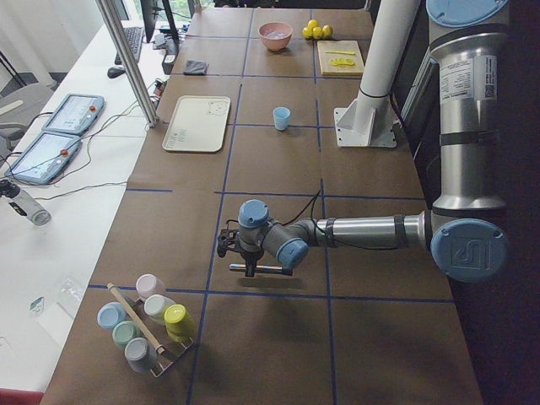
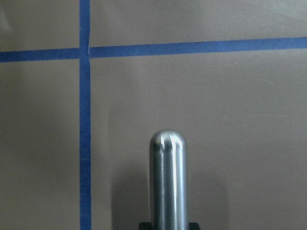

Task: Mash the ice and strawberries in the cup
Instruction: 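Set the steel rod back down near the left arm and release it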

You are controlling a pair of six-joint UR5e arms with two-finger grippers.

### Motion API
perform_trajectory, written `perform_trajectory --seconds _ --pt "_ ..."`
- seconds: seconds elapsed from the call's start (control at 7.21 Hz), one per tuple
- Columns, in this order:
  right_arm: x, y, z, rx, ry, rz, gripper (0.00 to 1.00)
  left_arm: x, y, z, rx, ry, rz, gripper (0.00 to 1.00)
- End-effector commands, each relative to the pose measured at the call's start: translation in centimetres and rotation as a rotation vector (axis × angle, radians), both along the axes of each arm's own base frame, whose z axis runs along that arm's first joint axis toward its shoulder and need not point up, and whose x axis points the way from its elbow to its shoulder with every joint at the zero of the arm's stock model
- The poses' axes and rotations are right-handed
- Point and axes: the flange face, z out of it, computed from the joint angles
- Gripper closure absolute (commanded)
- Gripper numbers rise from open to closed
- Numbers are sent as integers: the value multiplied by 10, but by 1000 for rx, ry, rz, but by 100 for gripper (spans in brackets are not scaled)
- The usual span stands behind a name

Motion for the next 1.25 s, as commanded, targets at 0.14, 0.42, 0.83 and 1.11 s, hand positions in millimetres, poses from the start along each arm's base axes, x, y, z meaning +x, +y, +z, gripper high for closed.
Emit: perform_trajectory --seconds 0.14,0.42,0.83,1.11 --pt "0 0 0 0 0 0 1 18 3 -2 8 3 40 76" --pt "0 0 0 0 0 0 1 21 3 -4 16 4 49 0" --pt "0 0 -2 3 -2 0 1 23 0 -20 30 26 59 0" --pt "0 0 -1 -1 -3 3 1 3 -1 -24 19 77 135 0"
